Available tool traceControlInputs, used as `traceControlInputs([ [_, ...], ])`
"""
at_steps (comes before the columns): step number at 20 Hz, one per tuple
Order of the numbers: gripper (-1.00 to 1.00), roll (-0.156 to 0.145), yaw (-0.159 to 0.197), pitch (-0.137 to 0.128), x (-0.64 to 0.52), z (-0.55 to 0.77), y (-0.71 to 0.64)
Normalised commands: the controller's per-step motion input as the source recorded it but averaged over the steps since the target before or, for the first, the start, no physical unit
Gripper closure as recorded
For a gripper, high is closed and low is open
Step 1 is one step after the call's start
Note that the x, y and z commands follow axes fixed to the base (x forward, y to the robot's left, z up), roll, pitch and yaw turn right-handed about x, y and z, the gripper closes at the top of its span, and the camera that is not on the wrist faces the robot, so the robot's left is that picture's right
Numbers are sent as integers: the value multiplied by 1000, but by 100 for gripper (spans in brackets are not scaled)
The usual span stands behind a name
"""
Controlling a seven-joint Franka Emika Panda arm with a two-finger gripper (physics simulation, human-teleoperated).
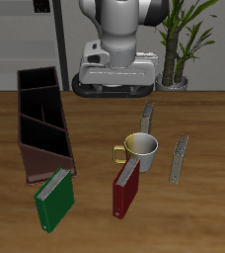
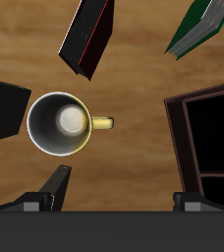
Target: Place the green book into the right desk caddy's front compartment and place the left yellow book into the right desk caddy's right compartment and place the red book into the right desk caddy's right compartment
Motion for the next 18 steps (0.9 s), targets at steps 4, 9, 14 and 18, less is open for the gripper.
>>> traceControlInputs([
  [4,-100,32,34,-17,408,146,-126],
  [9,-100,-21,19,-30,375,117,-246],
  [14,-100,-28,-5,-1,594,36,-396],
  [18,-100,-62,-15,-34,857,59,-643],
])
